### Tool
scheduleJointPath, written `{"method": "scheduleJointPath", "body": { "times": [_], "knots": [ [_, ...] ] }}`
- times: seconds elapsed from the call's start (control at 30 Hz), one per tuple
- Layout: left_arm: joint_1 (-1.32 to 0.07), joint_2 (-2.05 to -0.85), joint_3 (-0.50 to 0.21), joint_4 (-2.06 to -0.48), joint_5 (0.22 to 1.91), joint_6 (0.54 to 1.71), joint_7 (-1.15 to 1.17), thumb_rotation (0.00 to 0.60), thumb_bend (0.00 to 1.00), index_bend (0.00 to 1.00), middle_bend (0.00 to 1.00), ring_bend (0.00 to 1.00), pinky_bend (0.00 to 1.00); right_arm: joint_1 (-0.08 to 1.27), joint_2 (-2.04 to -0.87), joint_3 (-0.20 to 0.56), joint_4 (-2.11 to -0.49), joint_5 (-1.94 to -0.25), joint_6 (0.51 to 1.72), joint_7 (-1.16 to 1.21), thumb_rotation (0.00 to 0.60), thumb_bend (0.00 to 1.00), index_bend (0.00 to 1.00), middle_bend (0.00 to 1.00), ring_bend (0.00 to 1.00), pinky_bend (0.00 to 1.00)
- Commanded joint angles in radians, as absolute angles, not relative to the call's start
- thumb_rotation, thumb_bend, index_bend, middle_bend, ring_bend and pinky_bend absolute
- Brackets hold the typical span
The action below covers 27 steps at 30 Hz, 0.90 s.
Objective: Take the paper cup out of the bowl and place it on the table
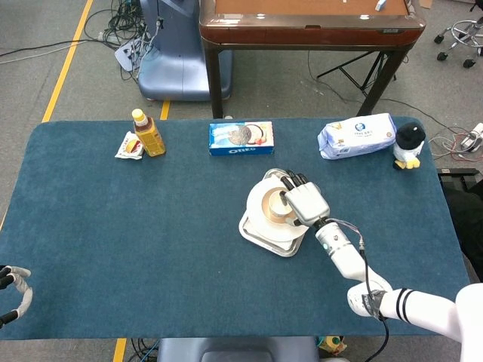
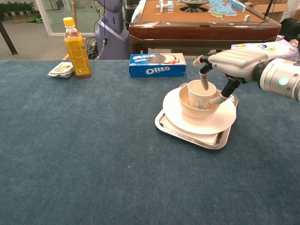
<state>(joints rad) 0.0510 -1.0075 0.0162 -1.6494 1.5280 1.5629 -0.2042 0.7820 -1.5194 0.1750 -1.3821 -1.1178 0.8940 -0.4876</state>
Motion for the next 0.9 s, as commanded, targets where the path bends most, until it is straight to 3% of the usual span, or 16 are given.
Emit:
{"method": "scheduleJointPath", "body": {
  "times": [0.03, 0.23, 0.53, 0.9],
  "knots": [
    [0.052, -1.006, 0.015, -1.650, 1.528, 1.565, -0.207, 0.600, 0.42, 0.51, 0.40, 0.26, 0.42, 0.786, -1.530, 0.174, -1.375, -1.116, 0.896, -0.484, 0.600, 0.30, 0.49, 0.10, 0.01, 0.14],
    [0.056, -1.003, 0.014, -1.650, 1.529, 1.574, -0.215, 0.600, 0.42, 0.51, 0.40, 0.26, 0.42, 0.790, -1.544, 0.170, -1.368, -1.114, 0.901, -0.482, 0.600, 0.37, 0.49, 0.10, 0.01, 0.14],
    [0.057, -1.002, 0.013, -1.649, 1.530, 1.574, -0.216, 0.600, 0.42, 0.51, 0.40, 0.26, 0.42, 0.791, -1.548, 0.164, -1.362, -1.108, 0.904, -0.480, 0.600, 0.40, 0.50, 0.10, 0.01, 0.14],
    [0.058, -1.015, 0.004, -1.643, 1.528, 1.586, -0.217, 0.600, 0.42, 0.51, 0.40, 0.26, 0.42, 0.792, -1.544, 0.160, -1.372, -1.116, 0.915, -0.474, 0.600, 0.41, 0.59, 0.10, 0.01, 0.14]
  ]
}}
